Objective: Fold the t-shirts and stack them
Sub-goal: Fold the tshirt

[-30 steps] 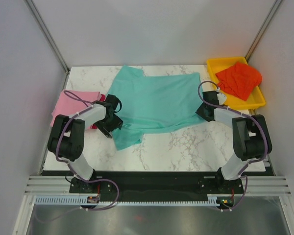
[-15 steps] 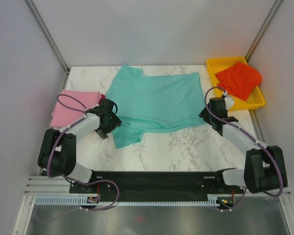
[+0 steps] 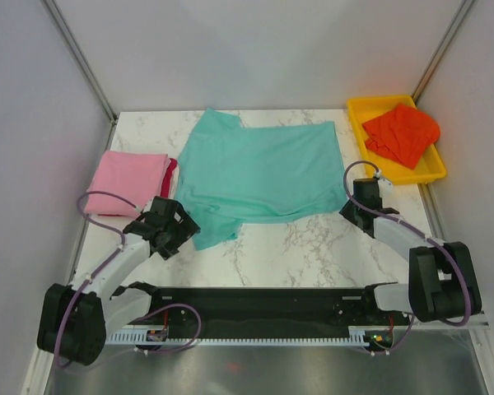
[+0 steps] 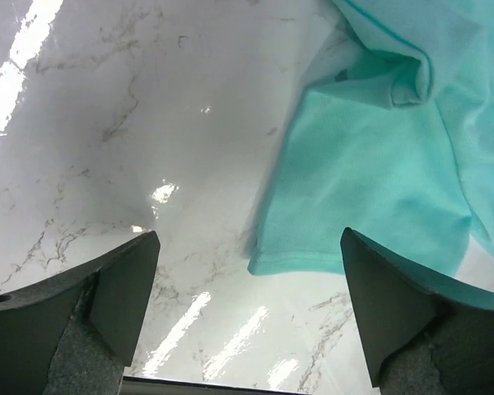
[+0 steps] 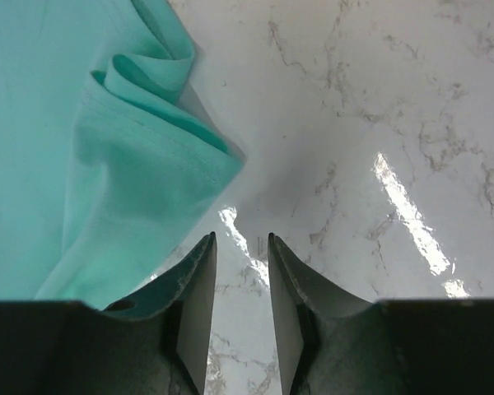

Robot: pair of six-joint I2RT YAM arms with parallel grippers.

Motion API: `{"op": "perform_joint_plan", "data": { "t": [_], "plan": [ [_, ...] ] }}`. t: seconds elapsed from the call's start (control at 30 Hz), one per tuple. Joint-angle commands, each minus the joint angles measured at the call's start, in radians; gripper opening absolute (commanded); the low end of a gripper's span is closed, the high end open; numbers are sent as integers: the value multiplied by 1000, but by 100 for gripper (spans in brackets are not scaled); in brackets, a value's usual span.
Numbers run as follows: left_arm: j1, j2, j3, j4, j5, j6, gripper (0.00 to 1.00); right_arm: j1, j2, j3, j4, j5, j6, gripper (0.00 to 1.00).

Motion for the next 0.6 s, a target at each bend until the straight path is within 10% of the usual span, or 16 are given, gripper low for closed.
{"op": "perform_joint_plan", "data": {
  "t": [0.0, 0.57],
  "plan": [
    [4, -116, -40, 36, 45, 33, 100, -27, 80, 26, 65, -49, 13, 38],
    [-38, -76, -57, 30, 136, -47, 96, -41, 168, 75, 157, -40, 53, 47]
  ]
}}
